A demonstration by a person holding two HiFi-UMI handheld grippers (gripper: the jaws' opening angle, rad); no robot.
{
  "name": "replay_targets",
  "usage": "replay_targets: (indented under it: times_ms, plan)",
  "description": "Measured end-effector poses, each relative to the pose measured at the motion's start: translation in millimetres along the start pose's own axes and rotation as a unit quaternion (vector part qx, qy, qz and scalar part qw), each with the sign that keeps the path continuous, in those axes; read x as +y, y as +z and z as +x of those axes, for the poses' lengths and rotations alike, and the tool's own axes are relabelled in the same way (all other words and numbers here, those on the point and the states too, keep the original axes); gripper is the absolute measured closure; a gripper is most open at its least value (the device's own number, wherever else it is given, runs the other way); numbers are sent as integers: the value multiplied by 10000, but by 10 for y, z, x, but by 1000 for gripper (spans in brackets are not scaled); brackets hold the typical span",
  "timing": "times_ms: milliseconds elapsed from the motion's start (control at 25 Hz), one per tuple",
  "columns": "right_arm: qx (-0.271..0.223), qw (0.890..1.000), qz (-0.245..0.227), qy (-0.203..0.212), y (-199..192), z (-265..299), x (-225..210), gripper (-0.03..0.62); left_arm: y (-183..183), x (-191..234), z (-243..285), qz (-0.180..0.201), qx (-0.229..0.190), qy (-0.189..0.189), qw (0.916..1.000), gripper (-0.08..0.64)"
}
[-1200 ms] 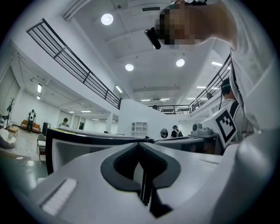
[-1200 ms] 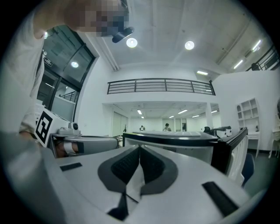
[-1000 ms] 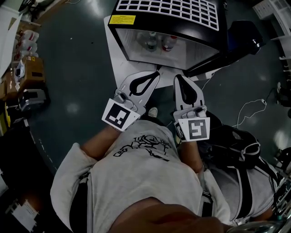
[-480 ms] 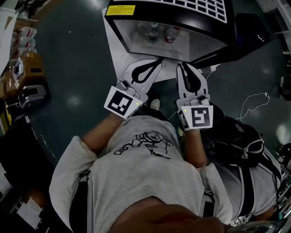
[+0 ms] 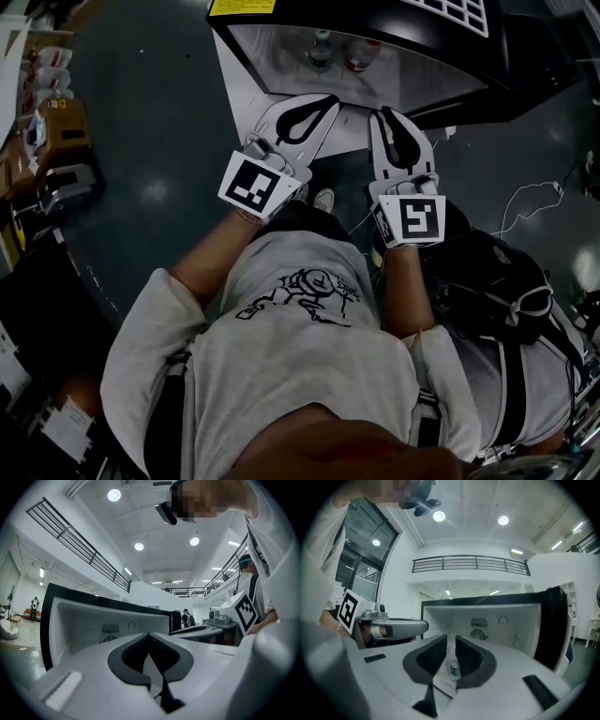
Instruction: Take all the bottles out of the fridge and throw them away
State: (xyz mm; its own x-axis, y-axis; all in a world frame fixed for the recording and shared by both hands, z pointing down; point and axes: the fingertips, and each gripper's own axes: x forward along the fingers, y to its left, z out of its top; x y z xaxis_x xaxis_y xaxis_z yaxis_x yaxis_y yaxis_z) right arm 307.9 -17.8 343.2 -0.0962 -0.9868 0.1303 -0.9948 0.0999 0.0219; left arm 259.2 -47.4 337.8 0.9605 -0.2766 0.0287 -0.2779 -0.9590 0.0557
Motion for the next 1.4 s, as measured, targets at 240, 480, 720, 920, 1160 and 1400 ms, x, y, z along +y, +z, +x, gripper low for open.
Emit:
replay_targets:
  times_ms: [240, 480, 720, 920, 1160, 1400]
  plan:
    - [53, 10000, -38, -20, -103, 107, -8, 546, -76, 41, 23, -4, 2, -19, 10000, 551]
    - [86, 9999, -89, -33, -214, 177, -11, 531, -154, 115, 70, 97, -78, -7, 9999, 551]
    - [71, 9999, -48, -99, -340, 275, 8, 506, -256, 235, 69, 217, -149, 28, 9997, 551]
    - [57, 9999, -86, -126, -454, 378, -9, 500, -403, 281, 96, 267, -60, 22, 9996, 551]
    - [35, 9997, -95, -214, -773, 419, -127, 499, -763, 245, 149, 292, 5, -1, 9996, 551]
    - [83, 9996, -107, -238, -693, 602, -327, 494, -686, 357, 320, 286, -28, 17, 9996, 551]
